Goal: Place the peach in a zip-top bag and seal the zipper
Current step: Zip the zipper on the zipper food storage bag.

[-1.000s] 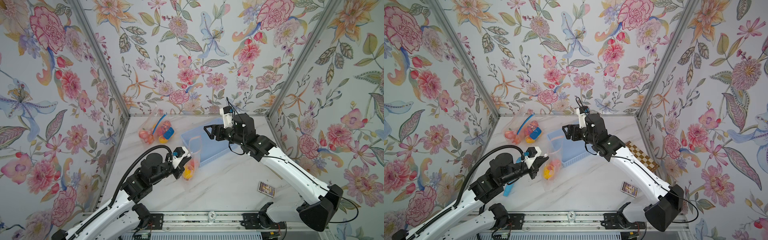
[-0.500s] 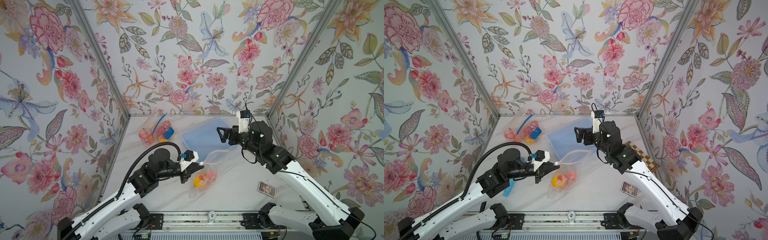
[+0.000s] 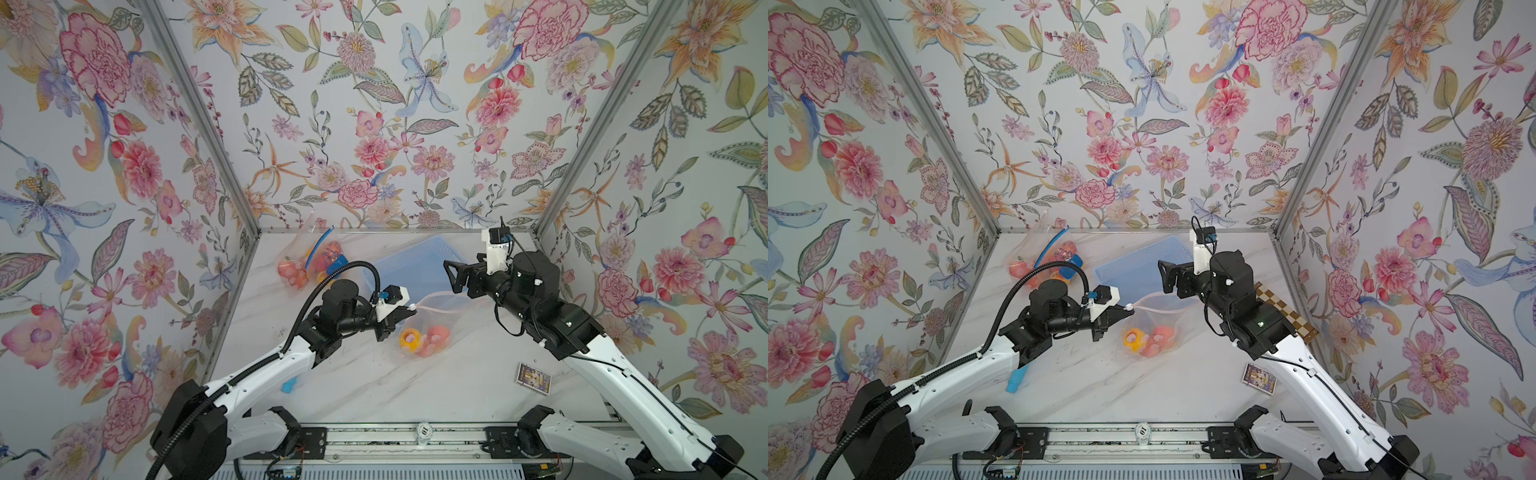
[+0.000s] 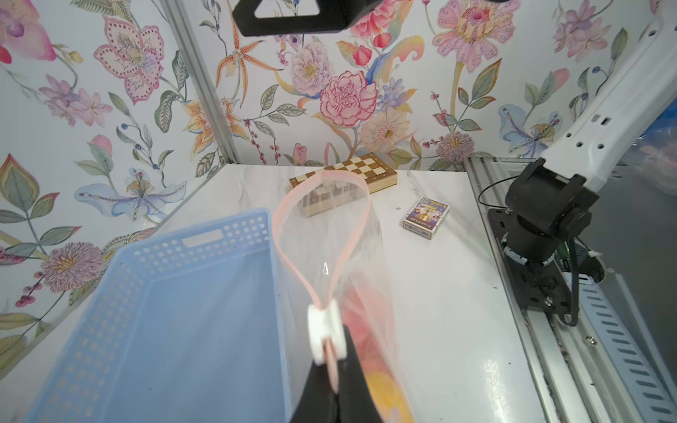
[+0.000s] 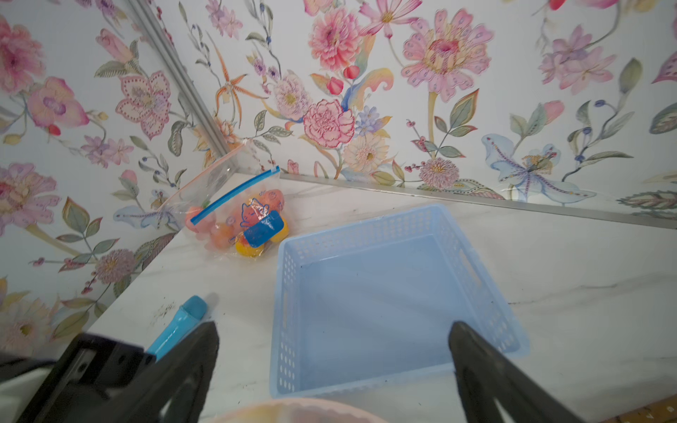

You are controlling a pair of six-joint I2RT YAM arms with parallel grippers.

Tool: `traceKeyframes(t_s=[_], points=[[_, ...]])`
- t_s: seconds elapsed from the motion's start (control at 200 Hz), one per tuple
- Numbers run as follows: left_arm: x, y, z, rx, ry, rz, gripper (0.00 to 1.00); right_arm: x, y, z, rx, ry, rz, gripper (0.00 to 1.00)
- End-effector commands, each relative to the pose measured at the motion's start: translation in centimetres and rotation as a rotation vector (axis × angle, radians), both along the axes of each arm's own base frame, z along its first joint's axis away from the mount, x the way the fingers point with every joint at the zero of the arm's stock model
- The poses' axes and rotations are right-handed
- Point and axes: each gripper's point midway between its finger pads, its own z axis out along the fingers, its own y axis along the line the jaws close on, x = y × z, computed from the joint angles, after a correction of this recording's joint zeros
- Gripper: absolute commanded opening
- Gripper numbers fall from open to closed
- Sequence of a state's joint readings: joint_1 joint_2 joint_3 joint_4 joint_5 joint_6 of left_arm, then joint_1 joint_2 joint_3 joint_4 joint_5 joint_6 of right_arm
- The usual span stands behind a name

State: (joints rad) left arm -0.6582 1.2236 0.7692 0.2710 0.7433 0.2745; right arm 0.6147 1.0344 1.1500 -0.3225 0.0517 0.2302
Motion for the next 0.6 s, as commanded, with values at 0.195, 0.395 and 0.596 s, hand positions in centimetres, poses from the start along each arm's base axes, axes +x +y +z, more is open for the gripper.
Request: traceKeyframes(t_s=[0.195,0.395,0.596], points=[[0.6,2.2,-2.1,0.04,0.046,-0.078,0.0,-3.0,5.4,-3.6,-0.124,-0.017,0.424,0.98],[1.0,2.8,-2.5,0.043,0.046,-0.075,0.0,-4.7,8.6,-4.5,-0.122,0.007,0.669,0.82],[1.2,3.1,-2.9,0.052,0.058,-0.073,0.0,-4.7,10.8,-5.6,-0.14,0.044,0.816,0.61]])
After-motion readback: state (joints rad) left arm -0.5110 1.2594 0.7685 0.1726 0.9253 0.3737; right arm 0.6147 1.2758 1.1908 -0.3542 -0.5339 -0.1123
